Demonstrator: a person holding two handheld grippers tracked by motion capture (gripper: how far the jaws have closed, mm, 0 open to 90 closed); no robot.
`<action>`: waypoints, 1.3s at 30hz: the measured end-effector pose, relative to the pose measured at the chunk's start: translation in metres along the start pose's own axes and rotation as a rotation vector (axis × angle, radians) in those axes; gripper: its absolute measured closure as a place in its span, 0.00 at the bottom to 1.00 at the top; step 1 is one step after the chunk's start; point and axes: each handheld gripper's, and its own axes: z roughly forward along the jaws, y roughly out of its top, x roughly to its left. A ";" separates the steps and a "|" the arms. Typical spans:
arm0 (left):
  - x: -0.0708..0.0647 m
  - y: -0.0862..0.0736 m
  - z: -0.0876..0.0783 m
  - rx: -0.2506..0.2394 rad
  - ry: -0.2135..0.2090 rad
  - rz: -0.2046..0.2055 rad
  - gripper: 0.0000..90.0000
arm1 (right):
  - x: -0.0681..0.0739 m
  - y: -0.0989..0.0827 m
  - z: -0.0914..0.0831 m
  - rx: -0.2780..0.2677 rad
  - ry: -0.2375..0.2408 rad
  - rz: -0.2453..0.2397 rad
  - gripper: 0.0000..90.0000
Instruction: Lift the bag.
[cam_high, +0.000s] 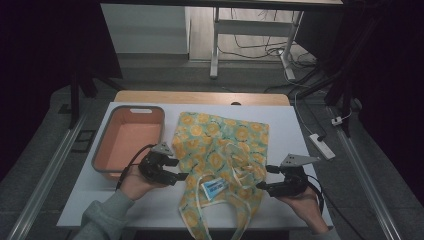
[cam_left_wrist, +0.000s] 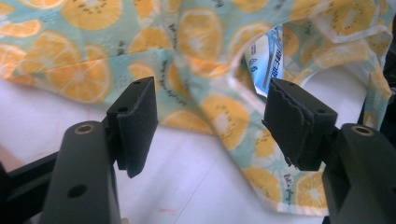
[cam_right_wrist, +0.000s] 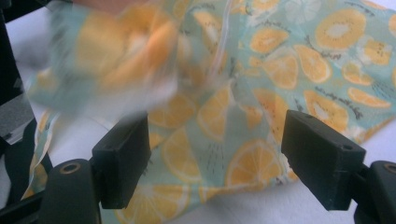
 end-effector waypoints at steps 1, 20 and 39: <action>-0.003 0.002 0.005 0.012 0.002 0.006 0.39 | 0.000 -0.001 -0.001 -0.003 -0.004 0.000 0.26; 0.002 0.020 0.069 0.095 0.025 -0.060 0.40 | 0.022 -0.024 0.014 0.085 0.073 0.008 0.23; 0.006 0.007 0.065 0.137 -0.033 -0.100 0.95 | 0.044 -0.035 0.055 0.285 -0.065 -0.141 0.48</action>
